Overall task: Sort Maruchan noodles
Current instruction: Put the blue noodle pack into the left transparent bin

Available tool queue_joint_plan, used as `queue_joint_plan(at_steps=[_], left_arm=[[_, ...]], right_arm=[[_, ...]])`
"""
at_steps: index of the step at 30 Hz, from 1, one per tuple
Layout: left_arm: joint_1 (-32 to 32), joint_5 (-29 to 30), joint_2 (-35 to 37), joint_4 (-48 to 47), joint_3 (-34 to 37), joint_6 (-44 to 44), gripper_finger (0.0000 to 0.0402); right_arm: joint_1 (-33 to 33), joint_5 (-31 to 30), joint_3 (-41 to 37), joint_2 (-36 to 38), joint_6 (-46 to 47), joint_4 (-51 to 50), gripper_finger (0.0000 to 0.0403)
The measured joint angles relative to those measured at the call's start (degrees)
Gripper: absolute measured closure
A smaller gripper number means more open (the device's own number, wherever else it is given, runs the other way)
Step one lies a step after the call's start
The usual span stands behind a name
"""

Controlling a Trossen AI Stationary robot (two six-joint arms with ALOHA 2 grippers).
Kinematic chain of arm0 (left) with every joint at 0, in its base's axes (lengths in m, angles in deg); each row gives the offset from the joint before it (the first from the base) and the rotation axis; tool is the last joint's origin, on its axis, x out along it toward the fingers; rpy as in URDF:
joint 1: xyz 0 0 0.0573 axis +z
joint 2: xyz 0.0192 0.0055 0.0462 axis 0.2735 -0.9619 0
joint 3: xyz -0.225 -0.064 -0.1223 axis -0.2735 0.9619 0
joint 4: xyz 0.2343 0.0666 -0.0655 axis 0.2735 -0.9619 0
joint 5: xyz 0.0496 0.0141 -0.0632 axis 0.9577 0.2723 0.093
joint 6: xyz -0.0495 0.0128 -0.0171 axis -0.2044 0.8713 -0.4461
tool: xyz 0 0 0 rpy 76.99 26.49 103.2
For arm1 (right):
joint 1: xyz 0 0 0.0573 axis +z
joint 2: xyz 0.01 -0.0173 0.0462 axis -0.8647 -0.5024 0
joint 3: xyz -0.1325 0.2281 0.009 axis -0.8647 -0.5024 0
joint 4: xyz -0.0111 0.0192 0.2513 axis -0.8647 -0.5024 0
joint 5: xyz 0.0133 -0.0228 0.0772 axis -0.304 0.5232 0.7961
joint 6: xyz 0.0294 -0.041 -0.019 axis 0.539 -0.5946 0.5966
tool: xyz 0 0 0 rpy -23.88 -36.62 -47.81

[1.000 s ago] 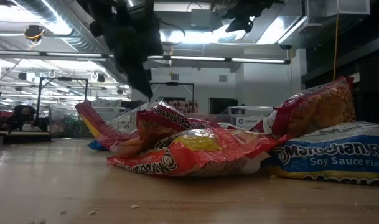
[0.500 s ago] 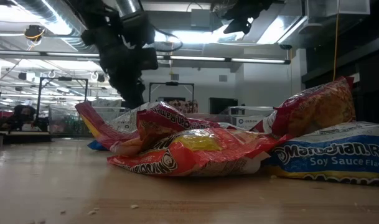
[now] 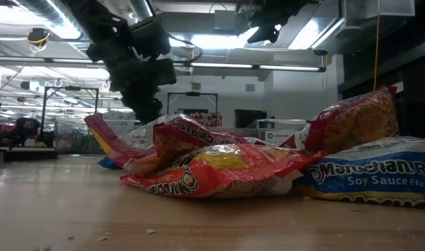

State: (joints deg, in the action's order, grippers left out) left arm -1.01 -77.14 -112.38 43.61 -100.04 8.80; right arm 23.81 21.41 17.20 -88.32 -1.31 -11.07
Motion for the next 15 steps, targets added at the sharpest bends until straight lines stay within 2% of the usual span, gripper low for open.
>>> queue_joint_plan(at_steps=[9, 15], left_arm=[[-0.9, -0.8, -4.0, 1.6, 0.1, -3.9, 0.0238], [-0.9, -0.3, -4.0, 1.5, 0.1, -6.0, 0.0306]], right_arm=[[0.0, 0.0, 0.0, 0.0, 1.2, 0.0, 0.0125], [0.0, 0.0, 0.0, 0.0, 1.4, 0.1, 0.0125]])
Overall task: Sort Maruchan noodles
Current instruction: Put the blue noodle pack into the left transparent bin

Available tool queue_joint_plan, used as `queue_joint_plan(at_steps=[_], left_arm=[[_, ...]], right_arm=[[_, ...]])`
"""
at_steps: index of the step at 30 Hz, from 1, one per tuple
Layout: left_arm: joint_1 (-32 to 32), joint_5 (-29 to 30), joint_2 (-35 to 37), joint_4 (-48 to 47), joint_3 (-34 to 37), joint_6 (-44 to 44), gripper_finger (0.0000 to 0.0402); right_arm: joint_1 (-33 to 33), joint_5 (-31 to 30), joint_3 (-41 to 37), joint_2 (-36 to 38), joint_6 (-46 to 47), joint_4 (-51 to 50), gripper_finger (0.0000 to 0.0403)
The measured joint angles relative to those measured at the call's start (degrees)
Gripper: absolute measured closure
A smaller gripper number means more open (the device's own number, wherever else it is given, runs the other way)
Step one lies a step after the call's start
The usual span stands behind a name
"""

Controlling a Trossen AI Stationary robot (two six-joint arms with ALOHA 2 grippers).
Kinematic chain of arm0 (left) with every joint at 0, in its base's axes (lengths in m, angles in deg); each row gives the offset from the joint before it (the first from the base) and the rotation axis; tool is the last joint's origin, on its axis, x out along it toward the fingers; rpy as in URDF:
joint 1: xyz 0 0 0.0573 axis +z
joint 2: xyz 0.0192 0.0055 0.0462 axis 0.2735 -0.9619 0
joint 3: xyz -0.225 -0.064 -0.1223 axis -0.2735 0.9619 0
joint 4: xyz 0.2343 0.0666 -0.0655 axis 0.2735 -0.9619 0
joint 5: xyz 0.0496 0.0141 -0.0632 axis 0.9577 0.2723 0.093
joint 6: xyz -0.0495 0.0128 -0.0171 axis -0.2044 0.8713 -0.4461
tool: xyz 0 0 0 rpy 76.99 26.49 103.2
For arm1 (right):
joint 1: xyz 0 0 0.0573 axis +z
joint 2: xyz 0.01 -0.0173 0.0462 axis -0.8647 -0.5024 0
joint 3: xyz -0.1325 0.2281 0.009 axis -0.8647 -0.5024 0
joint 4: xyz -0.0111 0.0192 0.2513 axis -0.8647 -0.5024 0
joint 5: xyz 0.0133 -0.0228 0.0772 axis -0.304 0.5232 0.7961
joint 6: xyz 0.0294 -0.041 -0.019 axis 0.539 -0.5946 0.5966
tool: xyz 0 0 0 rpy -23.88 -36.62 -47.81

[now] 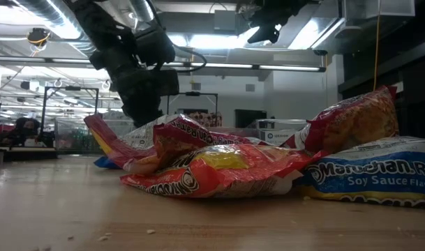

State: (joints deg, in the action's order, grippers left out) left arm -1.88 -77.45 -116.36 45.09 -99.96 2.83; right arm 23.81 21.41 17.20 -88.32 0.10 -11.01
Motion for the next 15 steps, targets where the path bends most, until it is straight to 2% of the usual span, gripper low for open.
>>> queue_joint_plan(at_steps=[6, 15], left_arm=[[0.0, -0.2, 0.0, 0.1, 0.0, -1.5, 0.0392], [0.0, 1.5, 1.0, 0.6, -2.9, -10.6, 0.0401]], right_arm=[[0.0, 0.0, 0.0, 0.0, 0.0, 0.0, 0.0125], [0.0, 0.0, 0.0, 0.0, 1.1, 0.0, 0.0125]])
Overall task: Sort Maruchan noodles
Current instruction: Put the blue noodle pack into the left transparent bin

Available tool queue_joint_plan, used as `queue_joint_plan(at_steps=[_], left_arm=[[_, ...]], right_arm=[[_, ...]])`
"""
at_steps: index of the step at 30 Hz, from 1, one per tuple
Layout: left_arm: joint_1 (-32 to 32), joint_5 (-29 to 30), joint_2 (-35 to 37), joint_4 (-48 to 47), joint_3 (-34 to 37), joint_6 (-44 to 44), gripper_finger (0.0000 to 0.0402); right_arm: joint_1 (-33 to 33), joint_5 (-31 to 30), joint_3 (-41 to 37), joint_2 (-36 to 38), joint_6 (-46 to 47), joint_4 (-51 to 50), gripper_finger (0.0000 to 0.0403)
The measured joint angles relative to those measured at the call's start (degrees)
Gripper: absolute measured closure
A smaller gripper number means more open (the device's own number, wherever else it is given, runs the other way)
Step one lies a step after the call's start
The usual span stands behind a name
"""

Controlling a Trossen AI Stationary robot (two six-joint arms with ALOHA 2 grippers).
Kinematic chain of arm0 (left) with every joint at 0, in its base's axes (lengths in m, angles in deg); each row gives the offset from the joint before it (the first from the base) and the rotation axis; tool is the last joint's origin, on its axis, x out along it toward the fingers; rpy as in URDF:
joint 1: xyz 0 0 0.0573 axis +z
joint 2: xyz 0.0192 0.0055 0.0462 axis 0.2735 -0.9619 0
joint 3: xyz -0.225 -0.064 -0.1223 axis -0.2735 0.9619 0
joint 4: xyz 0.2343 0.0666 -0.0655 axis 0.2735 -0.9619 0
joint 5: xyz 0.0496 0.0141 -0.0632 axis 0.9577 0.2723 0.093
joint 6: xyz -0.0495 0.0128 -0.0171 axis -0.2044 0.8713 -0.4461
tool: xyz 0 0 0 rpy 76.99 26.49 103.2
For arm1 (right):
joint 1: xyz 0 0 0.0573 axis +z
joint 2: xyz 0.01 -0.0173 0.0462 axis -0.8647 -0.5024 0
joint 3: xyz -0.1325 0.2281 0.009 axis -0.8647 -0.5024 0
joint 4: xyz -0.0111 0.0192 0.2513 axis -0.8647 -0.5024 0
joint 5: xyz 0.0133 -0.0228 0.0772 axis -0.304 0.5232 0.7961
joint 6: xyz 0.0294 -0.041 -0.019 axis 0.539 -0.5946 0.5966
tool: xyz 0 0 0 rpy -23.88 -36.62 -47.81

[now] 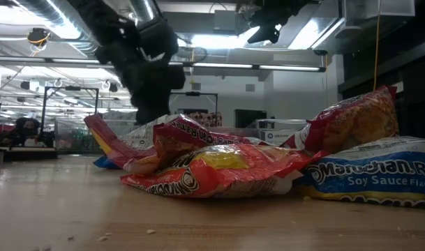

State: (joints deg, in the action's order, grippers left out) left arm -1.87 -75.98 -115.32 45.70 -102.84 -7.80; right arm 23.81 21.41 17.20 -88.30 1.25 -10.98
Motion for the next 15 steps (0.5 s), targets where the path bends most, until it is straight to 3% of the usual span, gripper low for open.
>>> queue_joint_plan(at_steps=[15], left_arm=[[4.3, 8.4, 12.2, -9.0, -6.7, -13.1, 0.0401]], right_arm=[[0.0, 0.0, 0.0, 0.0, 0.0, 0.0, 0.0125]])
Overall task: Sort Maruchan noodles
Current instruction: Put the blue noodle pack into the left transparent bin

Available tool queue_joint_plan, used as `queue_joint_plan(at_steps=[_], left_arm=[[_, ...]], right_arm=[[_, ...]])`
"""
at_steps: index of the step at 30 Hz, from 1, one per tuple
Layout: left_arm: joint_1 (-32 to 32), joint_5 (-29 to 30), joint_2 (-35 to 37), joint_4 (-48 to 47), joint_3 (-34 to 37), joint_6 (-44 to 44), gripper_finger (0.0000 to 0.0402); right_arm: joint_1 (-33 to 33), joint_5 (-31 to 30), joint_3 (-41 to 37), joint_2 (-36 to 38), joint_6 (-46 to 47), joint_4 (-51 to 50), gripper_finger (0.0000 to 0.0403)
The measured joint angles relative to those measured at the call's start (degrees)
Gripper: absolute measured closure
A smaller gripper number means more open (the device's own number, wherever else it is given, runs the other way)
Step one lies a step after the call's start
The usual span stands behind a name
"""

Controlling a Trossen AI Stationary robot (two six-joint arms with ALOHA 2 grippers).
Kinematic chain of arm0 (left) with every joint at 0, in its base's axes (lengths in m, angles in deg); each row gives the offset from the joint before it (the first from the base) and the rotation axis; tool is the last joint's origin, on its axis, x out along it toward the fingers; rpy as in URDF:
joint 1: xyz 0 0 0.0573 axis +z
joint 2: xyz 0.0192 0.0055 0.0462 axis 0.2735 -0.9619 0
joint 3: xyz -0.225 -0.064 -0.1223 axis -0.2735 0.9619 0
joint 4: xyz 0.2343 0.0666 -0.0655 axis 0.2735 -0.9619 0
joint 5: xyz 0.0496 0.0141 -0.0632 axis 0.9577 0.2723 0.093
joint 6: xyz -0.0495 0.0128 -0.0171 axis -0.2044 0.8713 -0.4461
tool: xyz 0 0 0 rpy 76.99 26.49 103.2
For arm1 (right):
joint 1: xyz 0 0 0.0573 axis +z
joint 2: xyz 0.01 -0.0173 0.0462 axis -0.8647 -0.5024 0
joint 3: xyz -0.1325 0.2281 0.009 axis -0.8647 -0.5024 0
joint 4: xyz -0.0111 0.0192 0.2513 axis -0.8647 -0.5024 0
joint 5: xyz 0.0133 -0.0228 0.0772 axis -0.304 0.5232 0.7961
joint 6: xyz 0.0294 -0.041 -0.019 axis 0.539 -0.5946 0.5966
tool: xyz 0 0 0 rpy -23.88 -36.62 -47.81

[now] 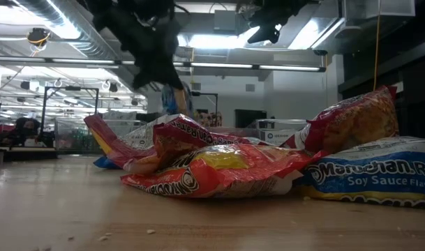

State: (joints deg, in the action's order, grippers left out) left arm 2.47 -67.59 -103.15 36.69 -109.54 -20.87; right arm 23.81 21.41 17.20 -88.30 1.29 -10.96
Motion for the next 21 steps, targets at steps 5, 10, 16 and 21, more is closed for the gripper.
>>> queue_joint_plan(at_steps=[5, 10, 16, 21], left_arm=[[3.8, 6.2, 6.7, -2.2, 0.0, -1.6, 0.0401], [9.4, 12.8, 12.4, -5.0, -0.1, -1.2, 0.0401], [17.1, 18.6, 16.7, -5.6, -0.1, 1.7, 0.0401], [23.2, 21.0, 16.3, -5.4, 0.1, 5.7, 0.0401]], right_arm=[[0.0, 0.0, 0.0, 0.0, 0.0, 0.1, 0.0125], [0.0, 0.0, 0.0, 0.0, 0.0, 1.4, 0.0125], [0.0, -0.4, 0.0, 0.0, 0.1, 3.9, 0.0125], [0.0, -0.5, 0.0, 0.0, 0.1, 5.3, 0.0125]])
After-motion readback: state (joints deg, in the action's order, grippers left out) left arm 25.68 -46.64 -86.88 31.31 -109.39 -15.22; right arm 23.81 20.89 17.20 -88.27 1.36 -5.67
